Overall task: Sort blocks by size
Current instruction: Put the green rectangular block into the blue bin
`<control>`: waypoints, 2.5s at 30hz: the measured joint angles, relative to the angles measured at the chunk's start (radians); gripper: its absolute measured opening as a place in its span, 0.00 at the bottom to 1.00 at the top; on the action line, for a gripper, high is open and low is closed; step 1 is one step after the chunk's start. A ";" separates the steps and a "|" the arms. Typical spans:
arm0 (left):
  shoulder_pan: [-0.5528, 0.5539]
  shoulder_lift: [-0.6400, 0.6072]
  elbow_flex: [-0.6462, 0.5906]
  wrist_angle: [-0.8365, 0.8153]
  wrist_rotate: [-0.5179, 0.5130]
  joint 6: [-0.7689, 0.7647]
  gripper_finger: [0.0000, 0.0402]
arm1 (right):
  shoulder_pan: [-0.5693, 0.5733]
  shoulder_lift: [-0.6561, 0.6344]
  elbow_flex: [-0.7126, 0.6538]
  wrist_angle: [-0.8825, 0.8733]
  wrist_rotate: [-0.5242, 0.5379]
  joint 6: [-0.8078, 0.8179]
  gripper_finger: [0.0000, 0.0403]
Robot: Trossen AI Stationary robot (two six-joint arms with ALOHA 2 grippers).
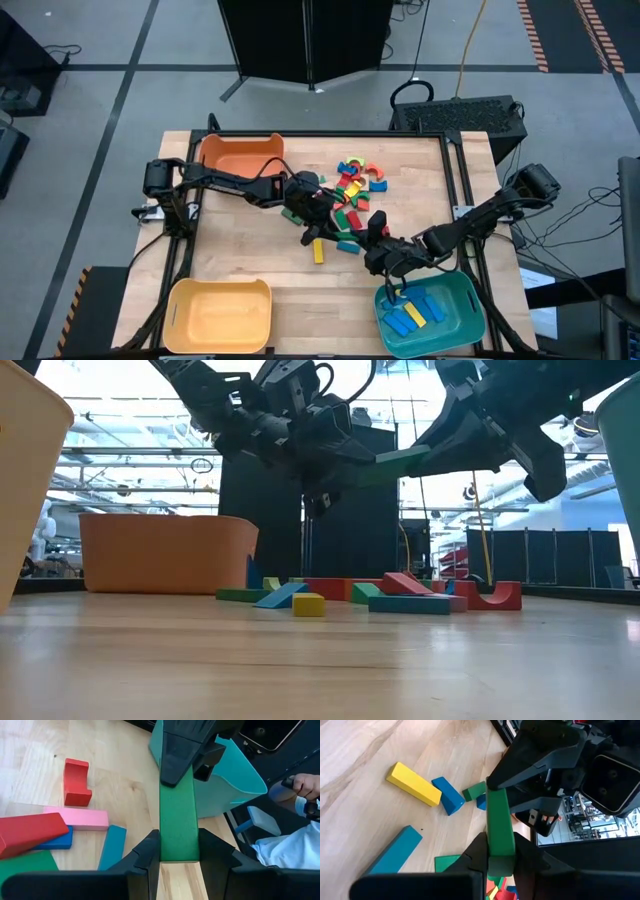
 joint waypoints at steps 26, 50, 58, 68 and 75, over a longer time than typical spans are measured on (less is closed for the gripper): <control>0.039 -0.077 -0.001 0.007 0.072 0.075 0.54 | 0.006 -0.134 0.001 -0.042 0.034 0.174 0.11; -0.121 -0.202 -0.010 -0.170 -0.458 0.407 0.55 | 0.187 -0.481 0.001 -0.560 -0.377 1.013 0.13; -0.161 -0.202 -0.042 -0.169 -0.578 0.450 0.55 | 0.286 -0.481 0.001 -0.572 -0.502 1.196 0.13; -0.175 -0.132 -0.042 -0.163 -0.575 0.503 0.55 | 0.440 -0.442 0.000 -0.594 -0.523 1.453 0.14; -0.175 -0.042 -0.042 -0.114 -0.567 0.504 0.55 | 0.508 -0.317 0.000 -0.574 -0.522 1.581 0.14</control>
